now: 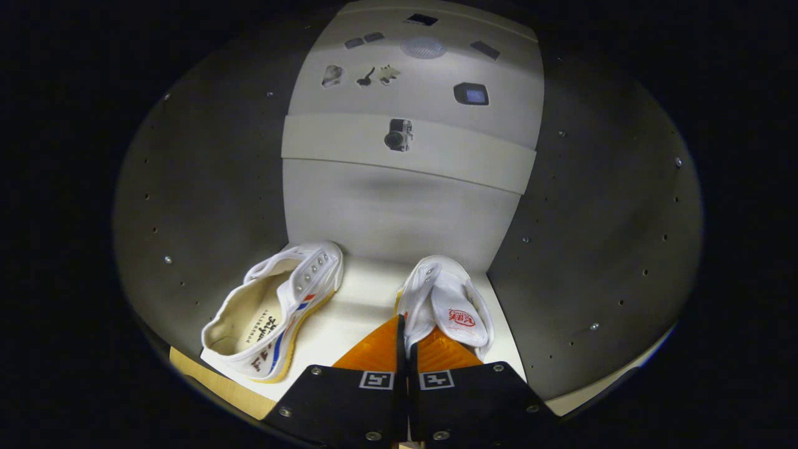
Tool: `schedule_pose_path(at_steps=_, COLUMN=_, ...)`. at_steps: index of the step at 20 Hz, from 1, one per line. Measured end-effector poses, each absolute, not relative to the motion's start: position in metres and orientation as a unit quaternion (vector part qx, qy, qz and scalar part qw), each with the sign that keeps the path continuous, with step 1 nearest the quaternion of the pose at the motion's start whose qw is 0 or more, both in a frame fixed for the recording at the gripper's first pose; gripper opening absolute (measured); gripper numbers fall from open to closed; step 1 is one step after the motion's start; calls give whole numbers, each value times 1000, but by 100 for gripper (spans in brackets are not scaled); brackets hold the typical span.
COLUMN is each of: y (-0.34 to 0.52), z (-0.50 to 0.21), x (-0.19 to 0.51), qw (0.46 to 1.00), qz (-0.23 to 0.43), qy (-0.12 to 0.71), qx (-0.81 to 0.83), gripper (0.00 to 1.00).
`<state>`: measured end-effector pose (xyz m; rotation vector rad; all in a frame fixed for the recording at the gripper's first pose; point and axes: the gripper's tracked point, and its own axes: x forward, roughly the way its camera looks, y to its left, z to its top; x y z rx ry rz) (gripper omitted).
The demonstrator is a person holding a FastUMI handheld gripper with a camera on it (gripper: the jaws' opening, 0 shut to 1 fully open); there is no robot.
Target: Open the shoe cabinet door, grab the shoes and put them into the shoe cabinet, then close the shoe cabinet door.
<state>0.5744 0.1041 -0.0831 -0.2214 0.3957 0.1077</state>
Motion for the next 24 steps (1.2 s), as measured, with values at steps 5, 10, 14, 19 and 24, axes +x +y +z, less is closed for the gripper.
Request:
schedule_pose_path(at_steps=5, y=106, z=-96, x=585, qw=971, qz=55, qy=214, qx=-88, gripper=0)
schedule_pose_path(at_steps=10, y=108, z=-97, x=576, qw=973, qz=43, qy=212, qx=-83, gripper=8)
schedule_pose_path(at_steps=14, y=109, z=-88, x=551, qw=974, qz=38, qy=204, qx=-92, gripper=9)
schedule_pose_path(at_steps=19, y=106, z=-68, x=504, qw=978, qz=30, qy=185, qx=-96, gripper=9)
schedule_pose_path(at_steps=24, y=104, z=-51, x=441, qw=982, qz=29, qy=168, qx=-86, gripper=8)
